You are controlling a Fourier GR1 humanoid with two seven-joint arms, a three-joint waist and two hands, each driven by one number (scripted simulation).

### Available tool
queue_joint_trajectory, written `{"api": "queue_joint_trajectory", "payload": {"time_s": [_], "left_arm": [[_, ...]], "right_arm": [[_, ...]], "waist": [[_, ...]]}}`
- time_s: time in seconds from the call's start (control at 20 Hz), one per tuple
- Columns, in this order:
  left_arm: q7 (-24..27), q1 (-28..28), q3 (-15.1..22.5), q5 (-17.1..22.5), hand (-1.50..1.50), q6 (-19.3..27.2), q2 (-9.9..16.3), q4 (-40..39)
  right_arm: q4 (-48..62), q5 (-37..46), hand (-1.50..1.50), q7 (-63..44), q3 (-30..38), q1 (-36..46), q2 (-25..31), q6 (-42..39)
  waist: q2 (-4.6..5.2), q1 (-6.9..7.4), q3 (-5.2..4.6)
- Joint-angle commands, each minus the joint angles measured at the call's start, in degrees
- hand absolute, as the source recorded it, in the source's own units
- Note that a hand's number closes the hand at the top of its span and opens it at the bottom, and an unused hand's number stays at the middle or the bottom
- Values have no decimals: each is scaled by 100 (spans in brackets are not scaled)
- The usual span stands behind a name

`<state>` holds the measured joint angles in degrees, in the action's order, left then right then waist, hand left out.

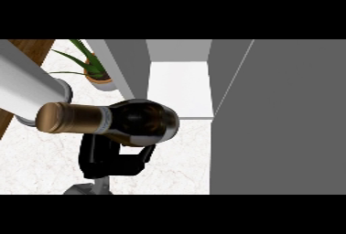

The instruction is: Pick up the wine, place it into the cabinet and close the cabinet

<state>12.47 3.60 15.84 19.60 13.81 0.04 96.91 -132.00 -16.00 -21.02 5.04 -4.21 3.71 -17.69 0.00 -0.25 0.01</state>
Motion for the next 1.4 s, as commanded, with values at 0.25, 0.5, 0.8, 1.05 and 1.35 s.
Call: {"api": "queue_joint_trajectory", "payload": {"time_s": [0.25,0.5,0.8,1.05,1.35], "left_arm": [[35,1672,272,-339,150,1163,-4,-1374],[292,1624,943,-302,150,1644,-4,-1777],[404,2326,717,234,150,1692,-4,-2542],[1313,2443,1092,859,150,1869,-4,-3548],[1321,2042,1335,922,150,2041,-4,-3288]], "right_arm": [[472,391,-150,656,-192,-167,-210,-219],[-43,-73,-150,-155,174,201,147,55],[471,209,-150,345,-26,187,-4,-103],[145,-32,-150,11,94,232,73,24],[135,-294,-150,-316,189,499,239,63]], "waist": [[9,-37,1],[1,-35,-2],[5,-16,-1],[10,-46,-3],[2,-8,-3]]}}
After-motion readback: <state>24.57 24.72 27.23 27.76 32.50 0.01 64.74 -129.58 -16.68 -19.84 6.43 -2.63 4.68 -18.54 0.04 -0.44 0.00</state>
